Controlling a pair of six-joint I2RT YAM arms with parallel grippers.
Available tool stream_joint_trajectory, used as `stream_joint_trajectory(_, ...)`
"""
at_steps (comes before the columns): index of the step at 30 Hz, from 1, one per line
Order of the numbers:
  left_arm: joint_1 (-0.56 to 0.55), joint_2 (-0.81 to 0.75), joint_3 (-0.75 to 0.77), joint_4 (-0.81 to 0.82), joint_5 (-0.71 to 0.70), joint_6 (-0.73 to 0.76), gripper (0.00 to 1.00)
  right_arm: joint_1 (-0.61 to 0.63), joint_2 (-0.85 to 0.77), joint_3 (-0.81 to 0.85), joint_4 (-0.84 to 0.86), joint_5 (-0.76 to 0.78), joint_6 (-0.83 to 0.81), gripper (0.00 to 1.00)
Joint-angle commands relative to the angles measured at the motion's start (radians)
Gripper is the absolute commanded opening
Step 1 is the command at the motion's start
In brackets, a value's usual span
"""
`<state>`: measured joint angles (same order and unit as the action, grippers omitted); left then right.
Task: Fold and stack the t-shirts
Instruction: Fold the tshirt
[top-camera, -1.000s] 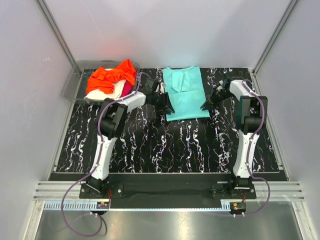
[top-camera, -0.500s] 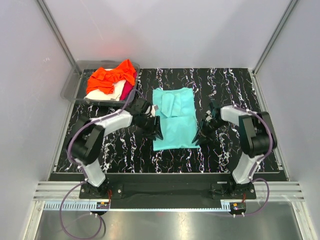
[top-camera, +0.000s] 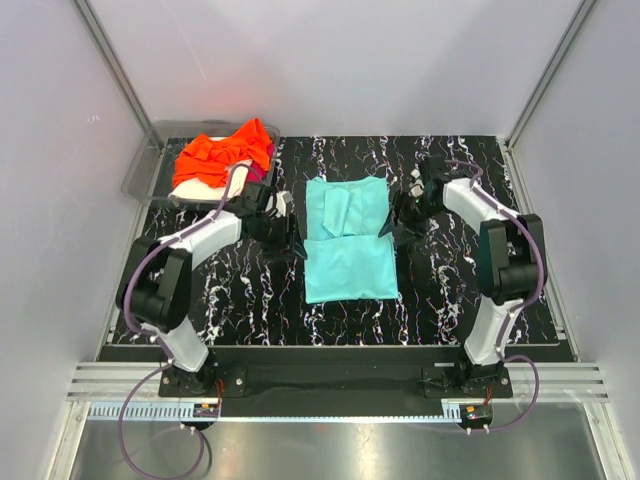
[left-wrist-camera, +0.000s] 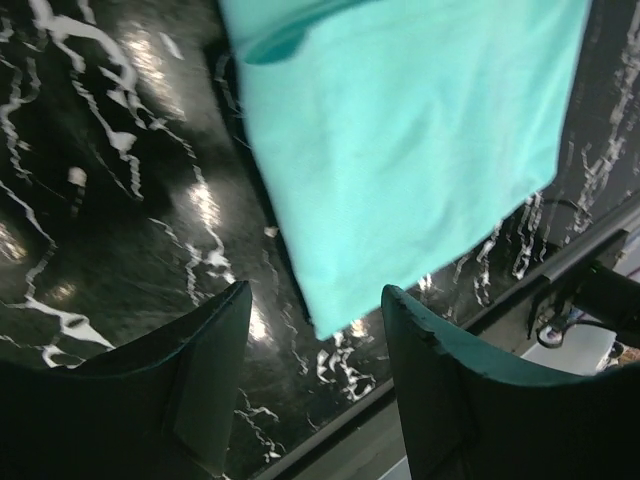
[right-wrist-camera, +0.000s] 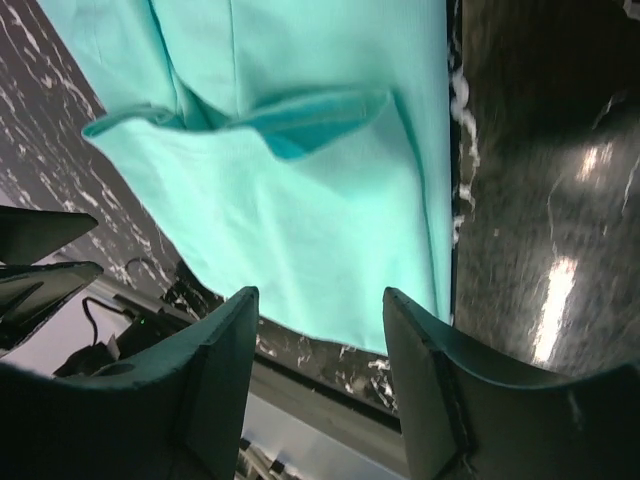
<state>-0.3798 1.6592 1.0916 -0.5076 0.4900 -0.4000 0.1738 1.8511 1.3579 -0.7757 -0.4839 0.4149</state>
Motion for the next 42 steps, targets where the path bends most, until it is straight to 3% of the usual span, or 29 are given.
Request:
stream_joint_trajectory(1,0.030,0.072,0.034,0.076,0.033,0.027,0.60,-0.002,0.075,0.104,-0.045,0.042,-0.057,0.59)
stream_joint_trajectory(10,0.047,0.209,0.129,0.141,0.078,0.006,0.57,-0.003,0.212,0.191,-0.073,0.071,-0.126,0.57)
stream_joint_trajectory(19,0.064,0.269,0.159,0.165,0.101,-0.036,0.54,-0.003,0.235,0.219,-0.076,0.064,-0.136,0.56)
stream_joint_trajectory(33,0.068,0.313,0.202,0.190,0.130,-0.071,0.36,-0.002,0.312,0.311,-0.091,0.031,-0.116,0.45)
stream_joint_trajectory(42,0.068,0.323,0.215,0.190,0.144,-0.079,0.15,-0.003,0.342,0.333,-0.091,0.008,-0.105,0.33)
